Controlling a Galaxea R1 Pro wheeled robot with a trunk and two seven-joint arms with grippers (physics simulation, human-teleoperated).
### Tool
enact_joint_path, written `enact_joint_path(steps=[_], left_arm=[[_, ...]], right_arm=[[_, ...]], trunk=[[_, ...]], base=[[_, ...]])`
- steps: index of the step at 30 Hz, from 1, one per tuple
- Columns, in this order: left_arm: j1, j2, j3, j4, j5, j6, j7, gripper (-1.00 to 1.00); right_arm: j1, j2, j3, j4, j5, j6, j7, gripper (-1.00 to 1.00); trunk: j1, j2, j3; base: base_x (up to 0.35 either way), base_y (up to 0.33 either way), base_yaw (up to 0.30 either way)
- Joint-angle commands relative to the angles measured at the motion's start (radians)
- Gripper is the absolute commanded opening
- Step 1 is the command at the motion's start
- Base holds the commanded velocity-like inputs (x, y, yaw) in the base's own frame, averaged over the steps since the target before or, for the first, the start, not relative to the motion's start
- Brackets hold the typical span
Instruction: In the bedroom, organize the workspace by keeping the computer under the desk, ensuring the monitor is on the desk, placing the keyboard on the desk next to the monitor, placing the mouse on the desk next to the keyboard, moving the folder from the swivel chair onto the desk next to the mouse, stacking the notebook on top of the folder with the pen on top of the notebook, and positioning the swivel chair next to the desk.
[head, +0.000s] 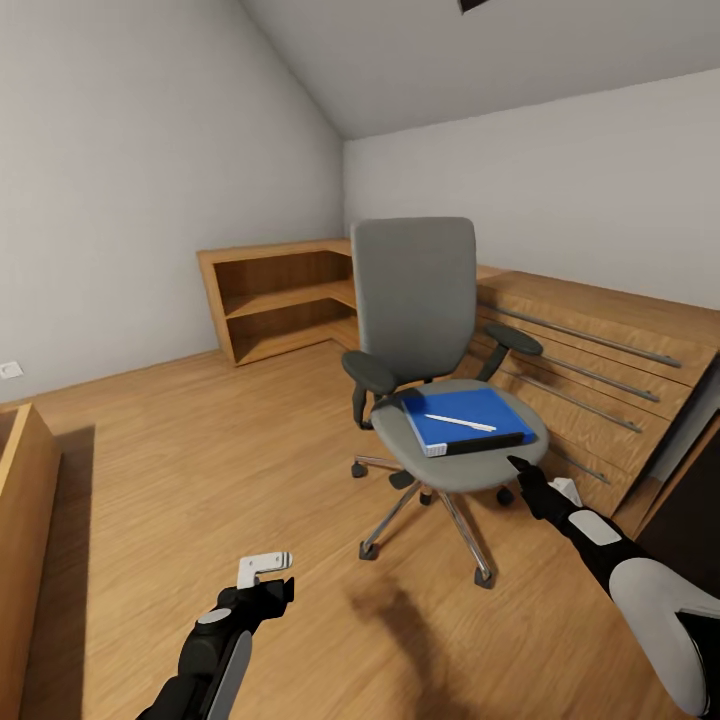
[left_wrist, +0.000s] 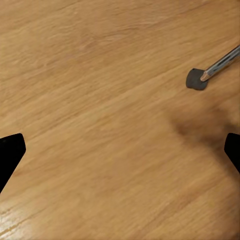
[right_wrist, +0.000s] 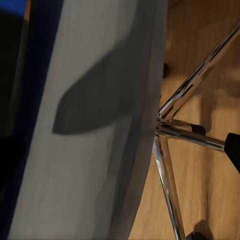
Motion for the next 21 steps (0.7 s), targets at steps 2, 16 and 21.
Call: enact_joint_path(steps=[2, 16, 21], left_arm=[[0.0, 0.0, -0.001, -0.001, 0.011, 0.003, 0.009, 1.0], [-0.001, 0.0, -0.001, -0.001, 0.011, 0.003, 0.009, 1.0], [-0.001, 0.0, -0.001, -0.001, 0.011, 0.003, 0.009, 1.0]], right_arm=[[0.0, 0.0, -0.008, 0.0, -0.001, 0.007, 0.003, 1.0], [0.001, 0.001, -0.008, 0.0, 0.0, 0.007, 0.003, 1.0], [0.0, 0.001, -0.008, 0.001, 0.0, 0.007, 0.003, 1.0]], trunk=[[0.0, 0.0, -0.001], [0.0, 0.0, -0.001], [0.0, 0.0, -0.001]], base=[[0.0, 0.0, -0.001], [-0.039, 0.0, 0.0], [-0.299, 0.0, 0.0]])
